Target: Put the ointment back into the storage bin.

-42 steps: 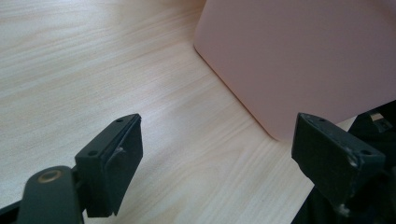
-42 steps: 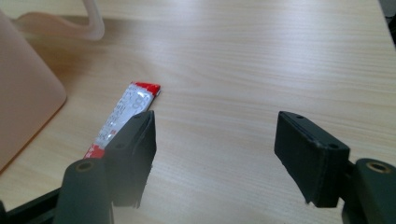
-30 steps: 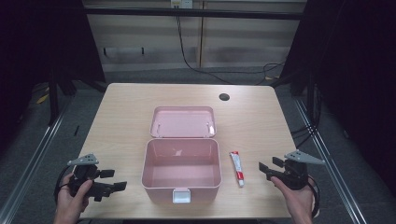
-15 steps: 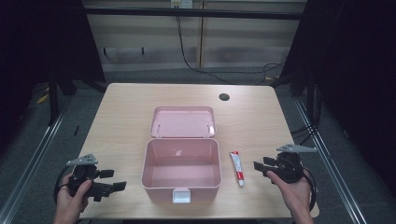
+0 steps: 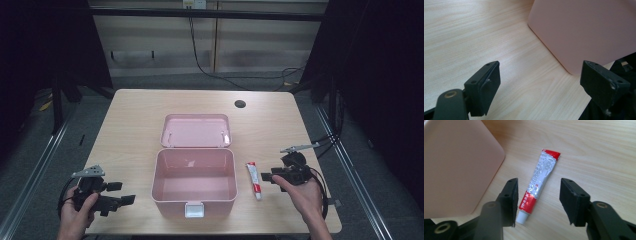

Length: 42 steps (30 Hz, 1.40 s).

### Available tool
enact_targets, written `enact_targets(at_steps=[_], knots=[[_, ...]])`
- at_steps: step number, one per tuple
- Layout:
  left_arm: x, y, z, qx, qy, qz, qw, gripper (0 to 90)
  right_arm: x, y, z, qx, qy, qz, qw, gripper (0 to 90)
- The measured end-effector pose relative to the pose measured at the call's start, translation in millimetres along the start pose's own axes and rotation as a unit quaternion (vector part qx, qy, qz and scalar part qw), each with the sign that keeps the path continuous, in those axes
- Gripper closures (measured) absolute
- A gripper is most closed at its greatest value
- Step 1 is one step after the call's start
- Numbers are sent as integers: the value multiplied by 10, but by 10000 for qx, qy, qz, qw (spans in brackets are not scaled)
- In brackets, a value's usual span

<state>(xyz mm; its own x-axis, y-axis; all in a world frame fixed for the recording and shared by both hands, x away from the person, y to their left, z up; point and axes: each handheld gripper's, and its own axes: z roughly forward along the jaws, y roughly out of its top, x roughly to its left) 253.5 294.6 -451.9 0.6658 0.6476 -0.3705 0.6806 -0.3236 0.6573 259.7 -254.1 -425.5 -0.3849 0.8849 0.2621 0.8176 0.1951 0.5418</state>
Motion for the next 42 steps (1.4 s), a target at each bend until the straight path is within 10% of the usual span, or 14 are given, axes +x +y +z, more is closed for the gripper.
enact_targets(at_steps=[17, 42], knots=[[2, -2, 6, 15, 1, -1, 10000, 165, 21, 245, 190, 801, 130, 23, 9967, 576], [2, -1, 12, 50, -15, -13, 10000, 165, 57, 437, 523, 2047, -119, 362, 9781, 675]])
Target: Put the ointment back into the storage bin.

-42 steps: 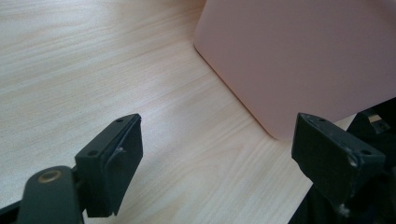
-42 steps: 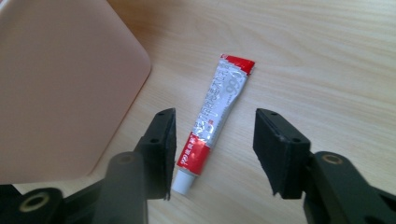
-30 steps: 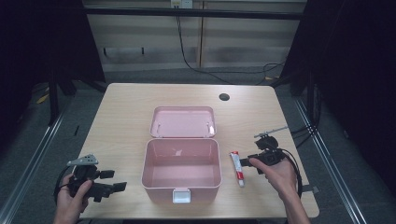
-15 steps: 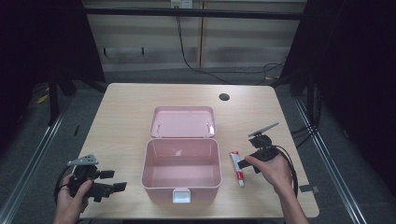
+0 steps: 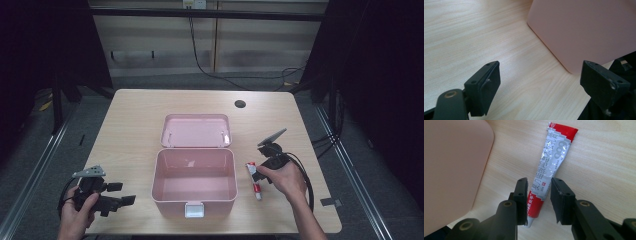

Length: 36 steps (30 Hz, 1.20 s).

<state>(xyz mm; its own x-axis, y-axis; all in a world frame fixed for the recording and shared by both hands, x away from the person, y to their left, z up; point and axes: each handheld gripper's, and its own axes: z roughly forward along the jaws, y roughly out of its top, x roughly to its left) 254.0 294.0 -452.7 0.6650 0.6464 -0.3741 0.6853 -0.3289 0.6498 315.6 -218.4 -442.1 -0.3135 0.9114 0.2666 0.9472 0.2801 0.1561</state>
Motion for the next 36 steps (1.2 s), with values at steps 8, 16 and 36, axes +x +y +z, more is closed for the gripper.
enact_targets(at_steps=[8, 16, 36], knots=[[6, 1, -5, 3, -1, 28, 10000, 165, 45, 96, 94, 392, -182, 105, 9990, 674], [6, 1, -5, 15, -5, 28, 10000, 165, 55, 147, 167, 554, -346, 222, 9976, 678], [6, 1, -5, 6, -14, 25, 10000, 165, 91, 177, 321, 724, -528, 182, 9958, 710]])
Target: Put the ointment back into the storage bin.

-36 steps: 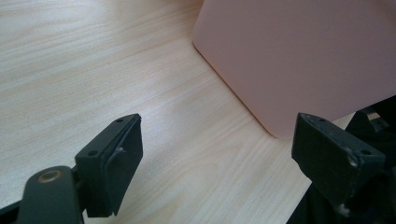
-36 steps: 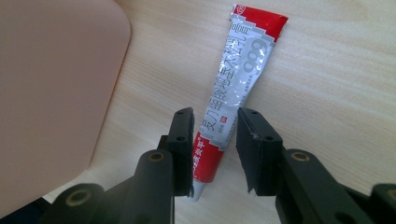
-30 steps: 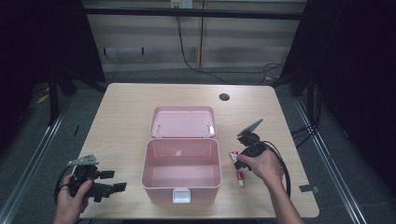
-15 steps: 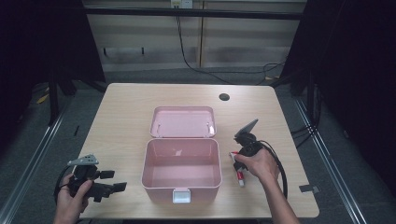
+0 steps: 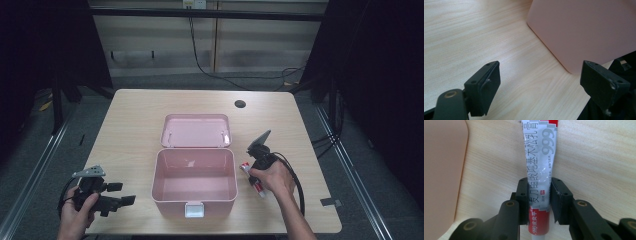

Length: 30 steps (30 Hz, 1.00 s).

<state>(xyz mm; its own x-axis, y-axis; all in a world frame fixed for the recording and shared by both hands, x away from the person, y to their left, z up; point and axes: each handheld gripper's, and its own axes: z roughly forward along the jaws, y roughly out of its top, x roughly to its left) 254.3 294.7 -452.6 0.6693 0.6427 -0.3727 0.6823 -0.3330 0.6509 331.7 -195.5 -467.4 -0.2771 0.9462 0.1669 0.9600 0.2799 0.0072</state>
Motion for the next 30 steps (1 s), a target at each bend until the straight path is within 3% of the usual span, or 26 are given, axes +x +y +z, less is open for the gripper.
enact_targets(at_steps=[13, 22, 30], knots=[[-3, -1, 4, 0, 13, -30, 10000, 165, -19, -12, -24, 73, 94, -204, 9997, 722], [-2, 0, 3, -2, 12, -18, 10000, 165, 1, -23, -257, 8, 30, -453, 9990, 721], [-3, 0, 7, 9, 1, -30, 10000, 165, 1, -43, -351, 76, 75, -648, 9978, 722]])
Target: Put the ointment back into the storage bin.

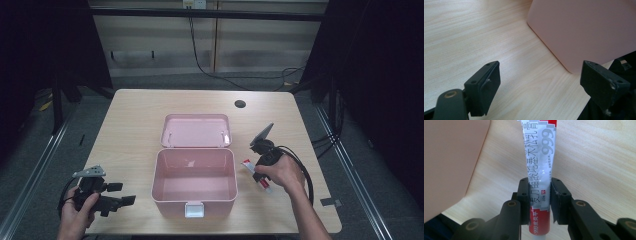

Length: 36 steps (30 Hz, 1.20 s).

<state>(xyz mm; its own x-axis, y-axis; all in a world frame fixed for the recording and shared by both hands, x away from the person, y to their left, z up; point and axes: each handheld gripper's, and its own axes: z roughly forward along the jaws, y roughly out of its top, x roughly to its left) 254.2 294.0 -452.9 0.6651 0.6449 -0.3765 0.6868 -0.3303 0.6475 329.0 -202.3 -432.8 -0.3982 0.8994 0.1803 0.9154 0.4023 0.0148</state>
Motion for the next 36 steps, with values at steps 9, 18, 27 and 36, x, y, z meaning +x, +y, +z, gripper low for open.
enact_targets(at_steps=[9, 18, 27, 36], knots=[[-1, 0, 3, -4, 0, -14, 10000, 165, 13, -42, -99, 61, 204, -502, 9985, 721], [2, 2, 4, 7, -10, 5, 10000, 165, 20, -104, -300, -30, 349, -926, 9951, 721], [0, 0, -3, -6, 18, -1, 10000, 165, 47, -148, -433, 19, 411, -1318, 9904, 721], [-2, 0, 3, -4, 4, -17, 10000, 165, 79, -195, -533, -113, 580, -1641, 9847, 720]])
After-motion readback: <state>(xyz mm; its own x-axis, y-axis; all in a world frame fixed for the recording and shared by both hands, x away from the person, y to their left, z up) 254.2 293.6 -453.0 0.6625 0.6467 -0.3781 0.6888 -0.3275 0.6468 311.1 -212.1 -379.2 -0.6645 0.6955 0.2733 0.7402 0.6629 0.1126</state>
